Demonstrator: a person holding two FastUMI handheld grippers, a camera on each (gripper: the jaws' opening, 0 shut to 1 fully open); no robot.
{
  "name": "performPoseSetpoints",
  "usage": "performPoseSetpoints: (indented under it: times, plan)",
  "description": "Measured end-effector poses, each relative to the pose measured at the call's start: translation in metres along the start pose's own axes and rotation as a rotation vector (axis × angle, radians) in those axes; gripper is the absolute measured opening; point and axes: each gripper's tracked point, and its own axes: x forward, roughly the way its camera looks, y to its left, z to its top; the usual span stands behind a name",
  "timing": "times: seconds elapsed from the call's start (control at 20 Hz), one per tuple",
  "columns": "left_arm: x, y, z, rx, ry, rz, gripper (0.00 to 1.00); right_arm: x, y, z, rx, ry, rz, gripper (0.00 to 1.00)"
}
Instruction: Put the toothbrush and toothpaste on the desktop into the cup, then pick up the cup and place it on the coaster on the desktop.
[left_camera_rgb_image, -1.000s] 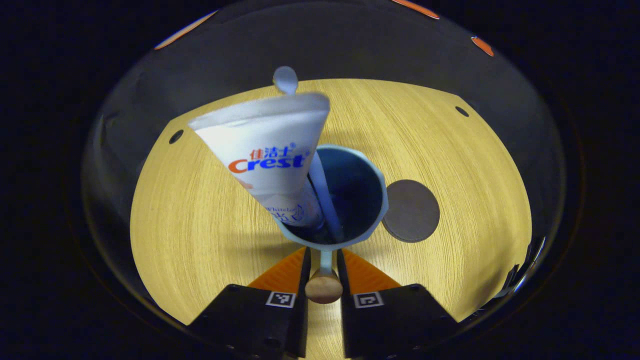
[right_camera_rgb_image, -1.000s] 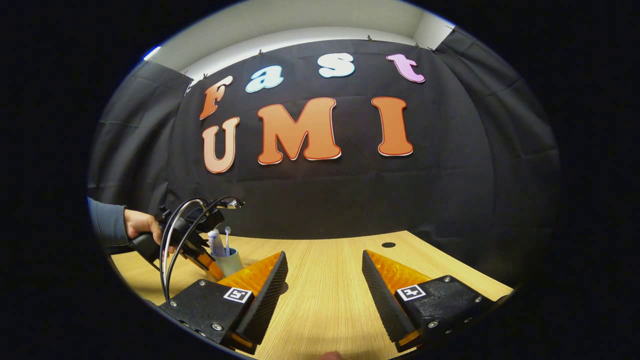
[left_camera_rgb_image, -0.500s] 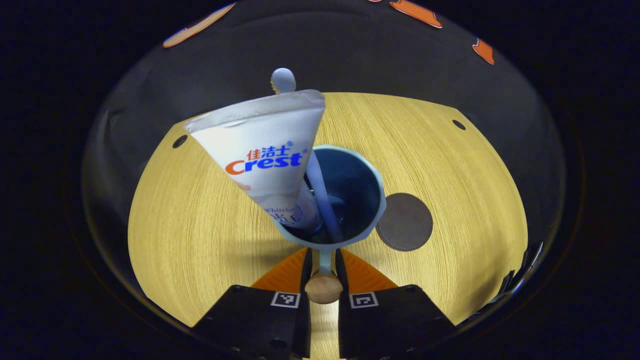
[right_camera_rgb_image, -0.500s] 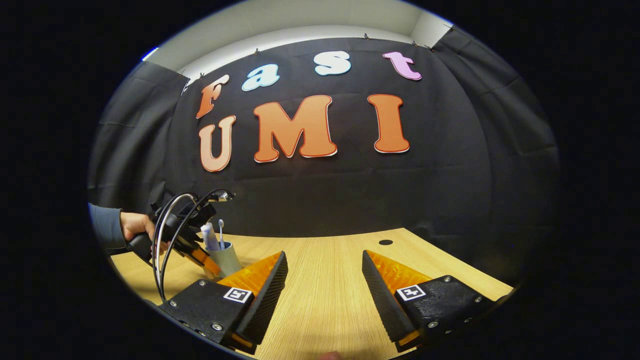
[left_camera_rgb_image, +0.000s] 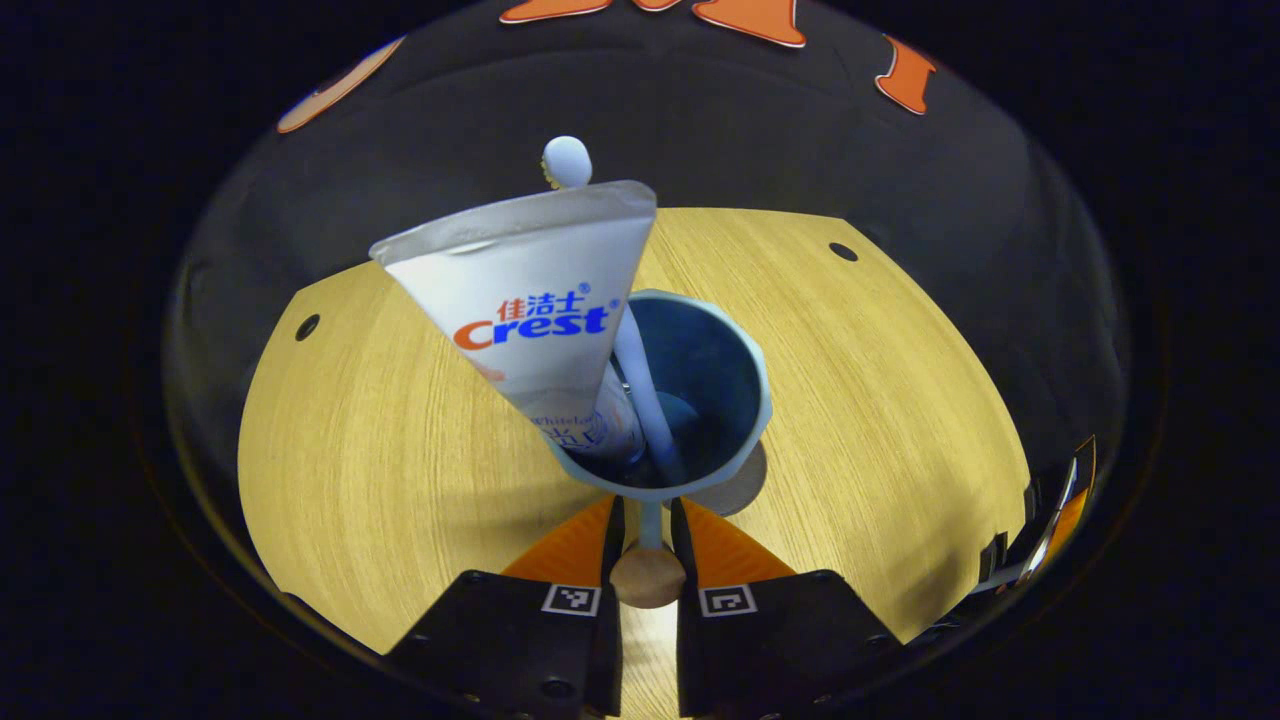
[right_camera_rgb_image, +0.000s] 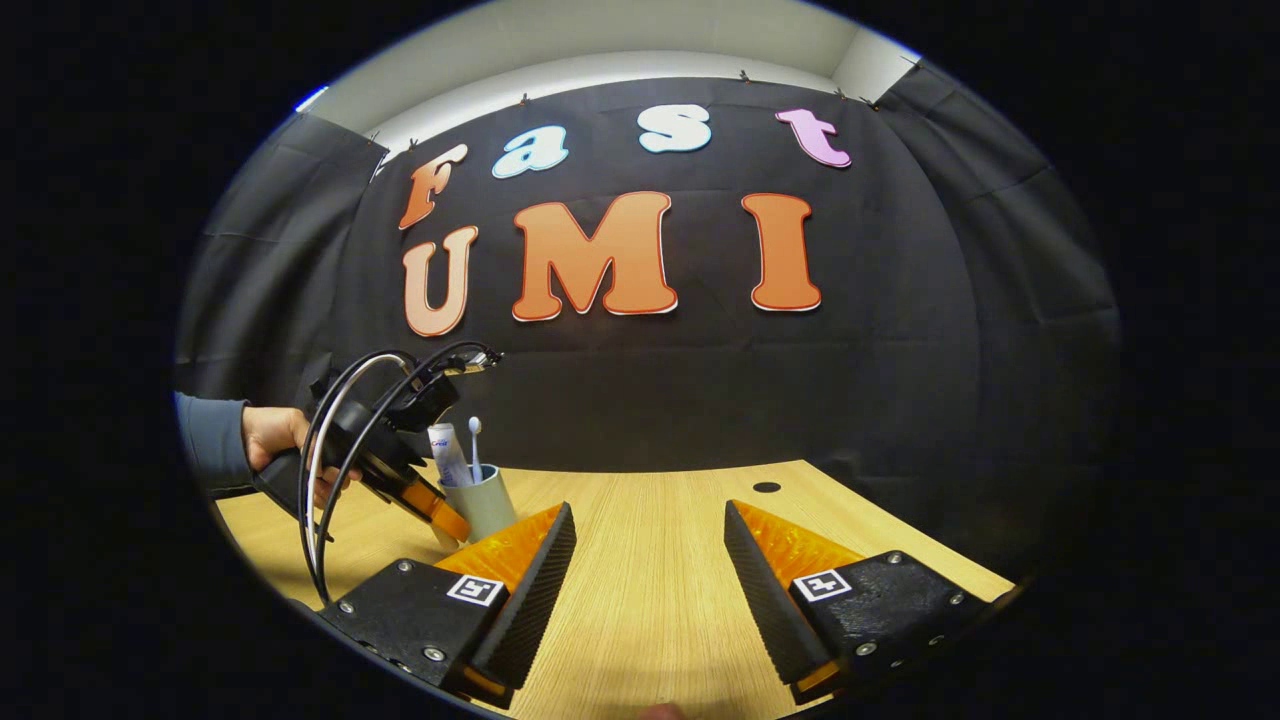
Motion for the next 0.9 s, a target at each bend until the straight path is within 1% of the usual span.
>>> performPoseSetpoints:
  times: [0.2,0.3,0.4,0.45,0.5,0.55,0.65,0.7,0.75,0.8,0.85,0.9]
  plan:
    - [-0.002,0.003,0.008,0.039,0.027,-0.008,0.21,-0.003,-0.007,-0.002,-0.011,0.010,-0.014,0.90]
    - [-0.006,0.005,0.016,0.044,0.051,-0.013,0.21,-0.006,-0.011,-0.004,-0.011,0.014,-0.020,0.90]
    - [-0.007,0.008,0.025,0.027,0.079,-0.017,0.21,-0.007,-0.015,-0.006,-0.008,0.020,-0.026,0.90]
    - [-0.013,0.009,0.029,0.023,0.091,-0.017,0.29,-0.007,-0.016,-0.007,-0.007,0.021,-0.026,0.90]
    - [-0.020,0.011,0.038,0.026,0.063,-0.025,0.27,-0.009,-0.017,-0.007,-0.008,0.022,-0.028,0.90]
    - [-0.028,0.014,0.052,0.039,0.034,-0.023,0.30,-0.009,-0.017,-0.008,-0.009,0.022,-0.029,0.90]
    - [-0.049,0.025,0.072,0.077,-0.041,-0.013,0.44,-0.010,-0.016,-0.011,-0.010,0.029,-0.030,0.90]
    - [-0.061,0.034,0.084,0.094,-0.088,-0.001,0.69,-0.010,-0.015,-0.011,-0.011,0.032,-0.029,0.90]
    - [-0.073,0.042,0.097,0.109,-0.135,0.010,0.78,-0.010,-0.013,-0.011,-0.012,0.032,-0.027,0.90]
    - [-0.085,0.051,0.110,0.120,-0.182,0.023,0.88,-0.010,-0.010,-0.008,-0.014,0.031,-0.025,0.90]
    - [-0.097,0.060,0.121,0.128,-0.228,0.031,0.93,-0.009,-0.006,-0.006,-0.016,0.030,-0.023,0.90]
    - [-0.117,0.072,0.123,0.126,-0.275,0.050,0.98,-0.009,-0.002,-0.004,-0.016,0.028,-0.019,0.90]
